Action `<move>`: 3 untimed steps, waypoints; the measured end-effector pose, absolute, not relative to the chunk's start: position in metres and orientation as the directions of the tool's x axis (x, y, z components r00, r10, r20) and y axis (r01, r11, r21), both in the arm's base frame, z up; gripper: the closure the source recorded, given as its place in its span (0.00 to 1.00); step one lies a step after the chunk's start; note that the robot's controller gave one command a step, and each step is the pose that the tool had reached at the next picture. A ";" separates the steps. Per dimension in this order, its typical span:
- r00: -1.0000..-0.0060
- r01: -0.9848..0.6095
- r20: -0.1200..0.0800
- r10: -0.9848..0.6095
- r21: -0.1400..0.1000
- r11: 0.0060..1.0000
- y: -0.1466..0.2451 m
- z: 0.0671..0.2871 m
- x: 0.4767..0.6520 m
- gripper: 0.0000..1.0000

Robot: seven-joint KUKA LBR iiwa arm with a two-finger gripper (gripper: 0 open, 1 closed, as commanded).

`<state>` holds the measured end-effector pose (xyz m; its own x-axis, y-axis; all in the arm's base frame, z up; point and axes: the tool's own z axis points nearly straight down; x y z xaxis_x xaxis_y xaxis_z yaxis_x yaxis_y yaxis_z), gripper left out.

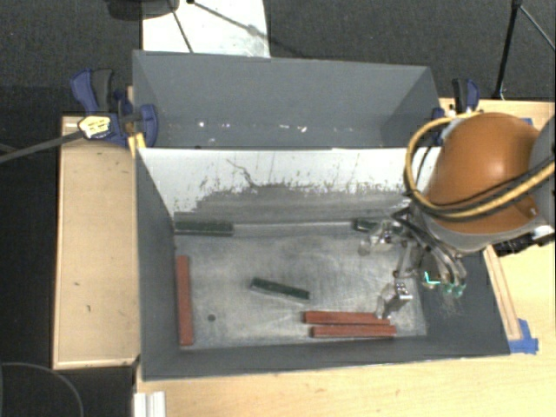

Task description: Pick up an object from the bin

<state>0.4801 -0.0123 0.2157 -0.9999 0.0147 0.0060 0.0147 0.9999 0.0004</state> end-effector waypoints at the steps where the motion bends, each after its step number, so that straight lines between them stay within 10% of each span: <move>1: -1.000 0.014 -0.003 0.014 0.000 1.000 -0.012 0.220 0.482 0.00; 2: -1.000 -0.009 -0.010 -0.009 0.000 1.000 -0.002 0.170 0.483 0.00; 3: -1.000 0.000 0.000 0.000 0.002 1.000 0.047 0.087 0.484 1.00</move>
Offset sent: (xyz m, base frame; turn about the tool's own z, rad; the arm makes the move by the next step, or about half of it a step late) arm -0.0016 0.0303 -0.1457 -0.0653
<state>0.4840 0.0466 0.0865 -1.0000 -0.0003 -0.0004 -0.0003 1.0000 0.0016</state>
